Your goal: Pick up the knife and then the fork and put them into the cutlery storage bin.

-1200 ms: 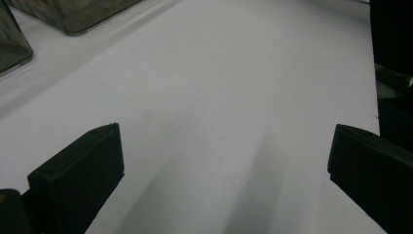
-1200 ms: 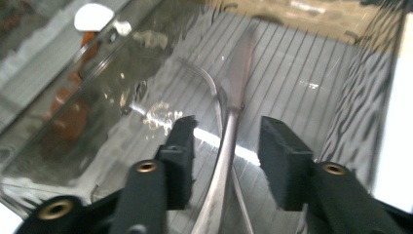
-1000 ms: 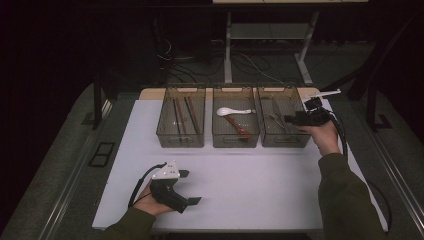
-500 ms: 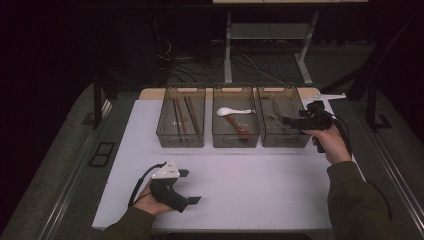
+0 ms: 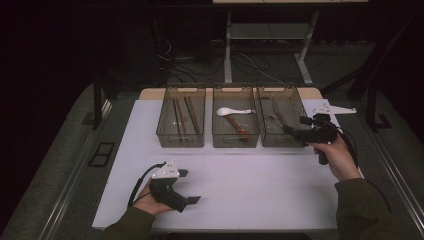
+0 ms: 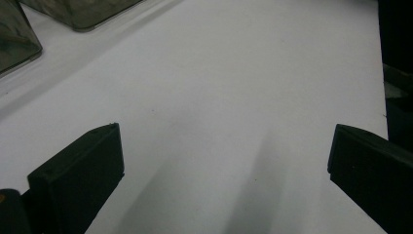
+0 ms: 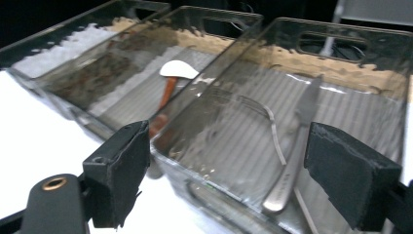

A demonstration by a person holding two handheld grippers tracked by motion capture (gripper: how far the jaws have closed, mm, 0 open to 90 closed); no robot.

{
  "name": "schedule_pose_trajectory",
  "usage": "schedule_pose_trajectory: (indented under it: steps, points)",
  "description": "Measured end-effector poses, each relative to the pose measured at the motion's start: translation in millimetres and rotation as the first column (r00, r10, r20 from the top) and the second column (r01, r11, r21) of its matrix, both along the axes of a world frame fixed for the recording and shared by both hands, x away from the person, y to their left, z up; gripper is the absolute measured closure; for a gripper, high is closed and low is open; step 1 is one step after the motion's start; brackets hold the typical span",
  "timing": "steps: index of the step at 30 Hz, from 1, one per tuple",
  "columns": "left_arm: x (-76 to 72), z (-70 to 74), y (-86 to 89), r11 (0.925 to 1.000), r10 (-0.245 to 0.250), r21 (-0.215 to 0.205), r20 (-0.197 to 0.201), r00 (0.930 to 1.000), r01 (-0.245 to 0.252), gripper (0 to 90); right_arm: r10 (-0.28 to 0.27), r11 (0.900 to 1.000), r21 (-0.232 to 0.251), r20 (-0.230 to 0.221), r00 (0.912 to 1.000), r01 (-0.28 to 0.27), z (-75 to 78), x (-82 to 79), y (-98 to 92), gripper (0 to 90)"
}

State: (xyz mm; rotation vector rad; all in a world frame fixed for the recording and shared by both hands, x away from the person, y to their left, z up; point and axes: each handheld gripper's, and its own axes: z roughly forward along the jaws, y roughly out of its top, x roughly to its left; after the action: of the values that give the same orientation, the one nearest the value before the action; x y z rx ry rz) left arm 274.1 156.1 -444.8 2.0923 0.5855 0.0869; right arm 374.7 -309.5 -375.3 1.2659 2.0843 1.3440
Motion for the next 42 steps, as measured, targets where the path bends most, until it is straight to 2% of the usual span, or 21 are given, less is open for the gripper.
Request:
schedule_pose_trajectory:
  steps: [3, 8, 12, 16, 21, 25, 28, 31, 36, 42]
  points:
    - [-0.3, 0.1, 0.7, 1.0000, 0.008, -0.001, 0.001, 1.0000, -0.008, 0.0, 0.012, 1.000, -0.002, 0.014, 0.9998, -0.012, -3.9, -9.9, 2.4, 17.3]
    - [-0.6, 0.0, 2.1, 1.0000, 0.008, -0.001, 0.003, 1.0000, -0.008, 0.0, 0.021, 0.999, -0.035, 0.016, 0.9996, -0.020, -12.9, -25.3, 7.1, 17.2]
    - [-0.5, -0.4, 1.6, 1.0000, 0.009, -0.003, 0.003, 1.0000, -0.009, 0.0, 0.031, 0.999, -0.021, 0.031, 0.9990, -0.031, -19.3, -39.4, 6.5, 17.3]
    - [-1.4, 0.1, 1.6, 1.0000, 0.009, -0.004, 0.006, 0.9999, -0.009, 0.0, 0.039, 0.999, -0.026, 0.039, 0.9985, -0.038, -25.6, -52.4, 6.4, 17.3]
    - [-1.7, 1.3, 1.9, 0.9999, 0.015, -0.003, 0.014, 0.9998, -0.015, 0.0, 0.078, 0.997, -0.019, 0.028, 0.9966, -0.077, -34.9, -67.8, 8.7, 17.2]
    - [-3.8, 2.8, 0.9, 0.9998, 0.020, -0.001, 0.026, 0.9995, -0.019, 0.0, 0.125, 0.991, -0.056, 0.024, 0.9919, -0.124, -42.8, -79.5, 12.6, 17.3]
    - [-3.7, 2.8, 1.2, 0.9997, 0.024, -0.002, 0.026, 0.9994, -0.024, 0.0, 0.161, 0.986, -0.051, 0.033, 0.9864, -0.159, -48.0, -87.2, 13.9, 17.3]
    - [-3.2, 2.8, 1.9, 0.9997, 0.025, 0.000, 0.028, 0.9993, -0.025, 0.0, 0.184, 0.981, -0.056, 0.013, 0.9828, -0.183, -51.8, -92.9, 13.8, 17.3]
    - [-3.1, 3.0, 2.1, 0.9996, 0.027, -0.003, 0.028, 0.9992, -0.027, 0.0, 0.206, 0.978, -0.039, -0.003, 0.9786, -0.206, -57.8, -102.6, 13.7, 17.3]
    - [-3.0, 3.2, 2.3, 0.9995, 0.030, -0.004, 0.029, 0.9991, -0.030, 0.0, 0.228, 0.972, -0.046, -0.012, 0.9735, -0.229, -64.3, -114.2, 15.8, 17.3]
